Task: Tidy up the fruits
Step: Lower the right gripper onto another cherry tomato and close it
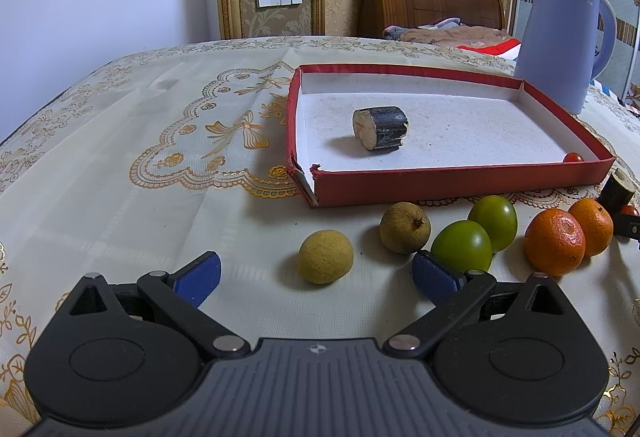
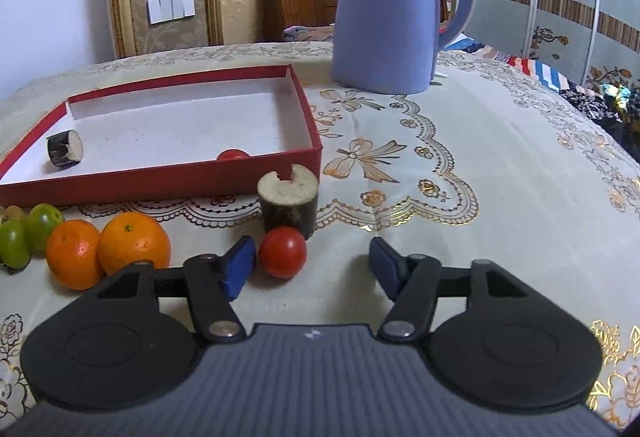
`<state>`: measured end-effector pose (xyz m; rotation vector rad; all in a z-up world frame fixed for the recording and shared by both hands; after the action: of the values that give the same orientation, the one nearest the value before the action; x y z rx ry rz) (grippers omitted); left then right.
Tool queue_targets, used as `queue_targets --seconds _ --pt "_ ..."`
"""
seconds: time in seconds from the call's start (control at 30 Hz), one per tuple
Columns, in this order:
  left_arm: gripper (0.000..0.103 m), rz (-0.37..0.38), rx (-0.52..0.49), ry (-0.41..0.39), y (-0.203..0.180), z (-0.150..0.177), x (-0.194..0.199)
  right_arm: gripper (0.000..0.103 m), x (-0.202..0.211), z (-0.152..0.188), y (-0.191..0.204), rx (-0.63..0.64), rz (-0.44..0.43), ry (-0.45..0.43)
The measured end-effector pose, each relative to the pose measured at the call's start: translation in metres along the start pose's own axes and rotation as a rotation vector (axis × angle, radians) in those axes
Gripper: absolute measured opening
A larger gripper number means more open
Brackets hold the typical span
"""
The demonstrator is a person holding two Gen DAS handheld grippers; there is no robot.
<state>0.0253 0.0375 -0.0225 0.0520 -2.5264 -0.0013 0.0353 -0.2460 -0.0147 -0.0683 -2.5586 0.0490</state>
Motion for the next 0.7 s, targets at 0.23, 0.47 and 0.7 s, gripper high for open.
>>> queue_targets --seconds 0.23,0.47,0.7 --pt "0.103 0.0 0.0 0.0 -0.0008 -0.0002 0.0 0.029 0.0014 0.0001 -0.0055 -0.033 -0.025 -0.01" --pt "0.103 0.0 0.0 0.0 -0.0014 -0.0003 0.0 0.029 0.0011 0.0006 -0.0023 -0.011 -0.011 -0.008" --pt "0.103 0.0 0.0 0.0 -0.0008 -0.0002 0.0 0.029 0.0015 0.0008 -0.0032 -0.019 -0.014 -0.011"
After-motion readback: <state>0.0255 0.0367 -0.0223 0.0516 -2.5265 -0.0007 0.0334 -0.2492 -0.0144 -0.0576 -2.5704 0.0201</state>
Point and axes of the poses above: each gripper's, at about its wrist camera, not at the fingertips, and x roughly against the way its jaws point, y to its left, z to its underside, the point moved 1 cm from there along -x, roughly the way its jaws point, and after that the axes turned 4 degrees about -y, right-handed, at the moved point
